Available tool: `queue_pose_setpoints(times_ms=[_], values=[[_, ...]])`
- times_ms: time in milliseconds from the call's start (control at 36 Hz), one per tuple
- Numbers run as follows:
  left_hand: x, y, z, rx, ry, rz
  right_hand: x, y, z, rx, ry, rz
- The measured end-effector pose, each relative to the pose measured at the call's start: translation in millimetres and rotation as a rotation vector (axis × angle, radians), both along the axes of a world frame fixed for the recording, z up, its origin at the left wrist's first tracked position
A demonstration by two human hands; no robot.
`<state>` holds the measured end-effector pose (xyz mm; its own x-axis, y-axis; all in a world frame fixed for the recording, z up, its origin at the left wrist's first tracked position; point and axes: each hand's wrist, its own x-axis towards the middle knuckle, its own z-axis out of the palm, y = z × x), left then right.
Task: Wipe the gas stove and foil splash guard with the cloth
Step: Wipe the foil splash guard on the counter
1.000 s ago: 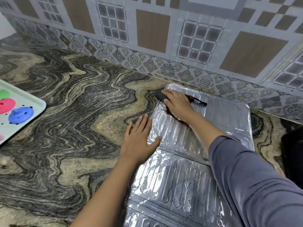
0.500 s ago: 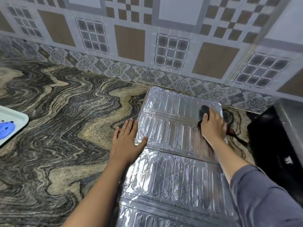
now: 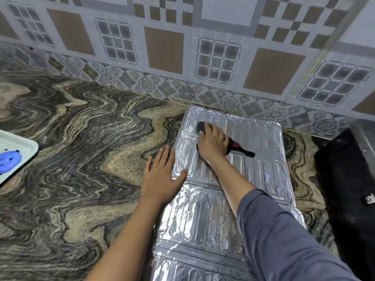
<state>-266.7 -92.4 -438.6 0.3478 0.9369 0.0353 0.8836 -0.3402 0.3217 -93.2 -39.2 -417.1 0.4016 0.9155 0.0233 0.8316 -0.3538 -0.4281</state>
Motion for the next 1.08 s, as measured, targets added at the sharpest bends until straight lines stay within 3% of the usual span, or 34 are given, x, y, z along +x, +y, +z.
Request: queue_pose_setpoints(times_ms=[222,333,472,778,1083], values=[[0.5,0.3,-1.1,-0.004,0.017,0.010,3.5,2.5,5.6,0.018,-0.071,0.614],[0.6,-0.3,-0.9,-0.003,0.016,0.013,31.6,-17.2,10.2,-0.025,-0.070,0.740],[0.6,-1.6,1.7,-0.007,0.006,0.015,74.5,-48.2,12.5,-0.026,-0.062,0.550],[1.6,-1.8,2.4,-0.009,-0.016,0.017,106.0,-117.1,-3.0,0.000,-0.036,-0.262],[-5.3,1.6,14.4,-0.121,-0.114,-0.037,109.1,-132.5,5.8,-0.118,0.064,-0.112]])
